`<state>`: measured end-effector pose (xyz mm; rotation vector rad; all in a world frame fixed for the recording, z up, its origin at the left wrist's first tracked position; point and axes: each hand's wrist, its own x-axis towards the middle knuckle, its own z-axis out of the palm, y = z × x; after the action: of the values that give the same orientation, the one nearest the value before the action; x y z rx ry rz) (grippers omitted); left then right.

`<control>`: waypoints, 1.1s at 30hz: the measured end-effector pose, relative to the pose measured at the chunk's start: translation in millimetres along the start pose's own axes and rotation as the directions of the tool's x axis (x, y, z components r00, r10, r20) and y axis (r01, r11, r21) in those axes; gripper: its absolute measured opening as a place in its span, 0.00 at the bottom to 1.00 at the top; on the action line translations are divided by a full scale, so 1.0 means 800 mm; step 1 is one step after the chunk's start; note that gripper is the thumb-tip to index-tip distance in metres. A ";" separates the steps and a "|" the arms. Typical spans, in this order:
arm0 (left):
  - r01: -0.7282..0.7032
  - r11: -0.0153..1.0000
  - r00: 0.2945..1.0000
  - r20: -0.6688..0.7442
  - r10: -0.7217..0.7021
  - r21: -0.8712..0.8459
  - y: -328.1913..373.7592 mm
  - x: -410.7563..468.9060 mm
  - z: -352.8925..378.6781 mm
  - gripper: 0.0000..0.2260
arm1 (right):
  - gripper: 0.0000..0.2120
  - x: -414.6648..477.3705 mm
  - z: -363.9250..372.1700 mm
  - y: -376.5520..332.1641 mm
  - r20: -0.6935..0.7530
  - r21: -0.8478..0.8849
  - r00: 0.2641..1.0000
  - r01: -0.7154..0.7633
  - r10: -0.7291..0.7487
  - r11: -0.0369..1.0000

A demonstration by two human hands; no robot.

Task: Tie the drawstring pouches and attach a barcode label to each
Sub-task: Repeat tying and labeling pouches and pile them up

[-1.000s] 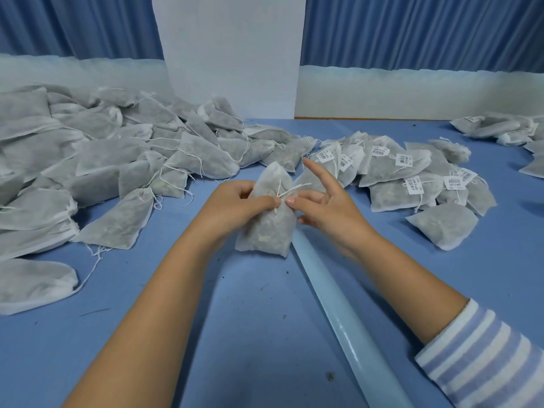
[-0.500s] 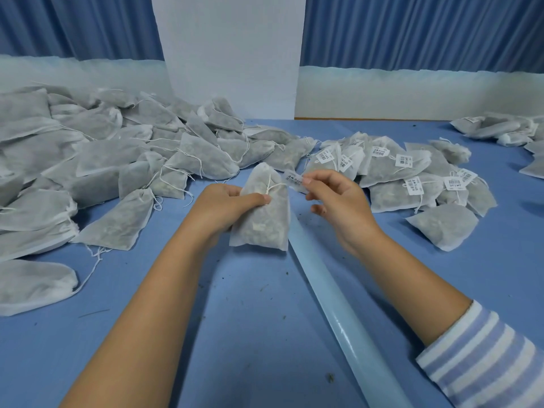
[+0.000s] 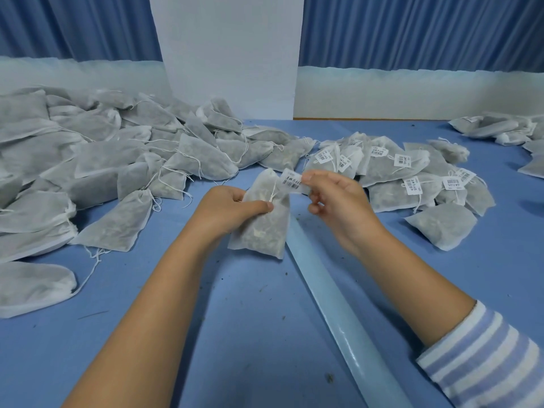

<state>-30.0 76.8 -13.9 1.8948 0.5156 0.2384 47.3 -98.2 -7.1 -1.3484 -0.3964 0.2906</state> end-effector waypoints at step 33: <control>-0.081 0.994 0.995 0.044 0.084 -0.071 0.010 -0.010 0.015 0.22 | 0.05 -0.002 0.003 0.016 0.046 -0.264 0.997 0.067 -0.057 0.962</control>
<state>-30.6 60.6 -10.6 1.8522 0.3933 0.2619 44.9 -94.5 -19.2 -1.5914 -0.5227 0.2158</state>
